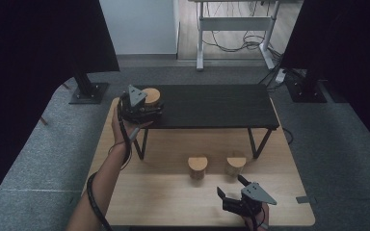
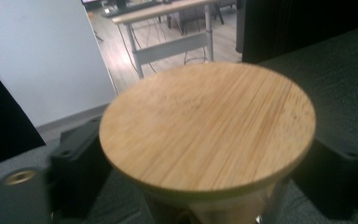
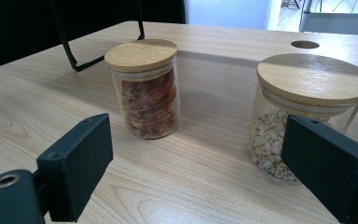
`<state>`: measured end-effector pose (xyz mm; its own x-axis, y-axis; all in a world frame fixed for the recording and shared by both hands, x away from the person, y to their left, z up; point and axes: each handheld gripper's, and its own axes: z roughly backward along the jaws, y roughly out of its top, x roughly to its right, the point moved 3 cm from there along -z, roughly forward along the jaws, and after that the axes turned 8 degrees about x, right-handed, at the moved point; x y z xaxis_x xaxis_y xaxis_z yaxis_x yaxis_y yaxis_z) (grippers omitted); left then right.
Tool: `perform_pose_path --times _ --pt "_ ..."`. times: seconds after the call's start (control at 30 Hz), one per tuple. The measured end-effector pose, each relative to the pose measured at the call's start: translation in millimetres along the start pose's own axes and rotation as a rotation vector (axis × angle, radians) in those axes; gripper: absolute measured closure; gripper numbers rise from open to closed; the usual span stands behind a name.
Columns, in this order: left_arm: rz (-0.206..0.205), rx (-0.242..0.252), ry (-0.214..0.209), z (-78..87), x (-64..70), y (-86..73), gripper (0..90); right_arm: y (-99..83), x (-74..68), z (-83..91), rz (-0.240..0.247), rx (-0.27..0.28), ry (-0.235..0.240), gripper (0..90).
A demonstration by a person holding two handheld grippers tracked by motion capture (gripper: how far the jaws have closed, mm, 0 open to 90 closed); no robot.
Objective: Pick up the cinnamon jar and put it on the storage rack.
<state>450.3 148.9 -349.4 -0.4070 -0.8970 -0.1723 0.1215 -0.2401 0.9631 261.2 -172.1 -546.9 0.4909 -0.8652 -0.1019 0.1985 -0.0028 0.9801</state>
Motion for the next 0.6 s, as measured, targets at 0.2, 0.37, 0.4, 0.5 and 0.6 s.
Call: perform_pose_path --times 0.2,0.37,0.4,0.5,0.6 --pt "0.004 -0.021 -0.010 4.6 -0.3 -5.0 6.7 -1.0 -0.2 -0.6 0.008 -0.003 -0.004 8.6" --pt "0.008 -0.013 -0.015 11.2 0.2 -6.2 5.9 -0.8 -0.8 -0.3 0.011 -0.003 -0.007 8.6" --pt "0.003 -0.014 -0.016 12.3 0.9 -6.6 5.9 -1.1 -1.1 -0.5 0.013 -0.004 -0.006 8.6" --pt "-0.009 -0.016 -0.030 15.9 4.2 -8.0 5.8 -1.5 -2.3 -1.2 0.016 -0.005 -0.006 8.6" --pt "-0.014 -0.006 -0.040 20.9 7.7 -8.6 5.6 -1.8 -3.4 -1.6 0.020 -0.006 -0.003 8.6"
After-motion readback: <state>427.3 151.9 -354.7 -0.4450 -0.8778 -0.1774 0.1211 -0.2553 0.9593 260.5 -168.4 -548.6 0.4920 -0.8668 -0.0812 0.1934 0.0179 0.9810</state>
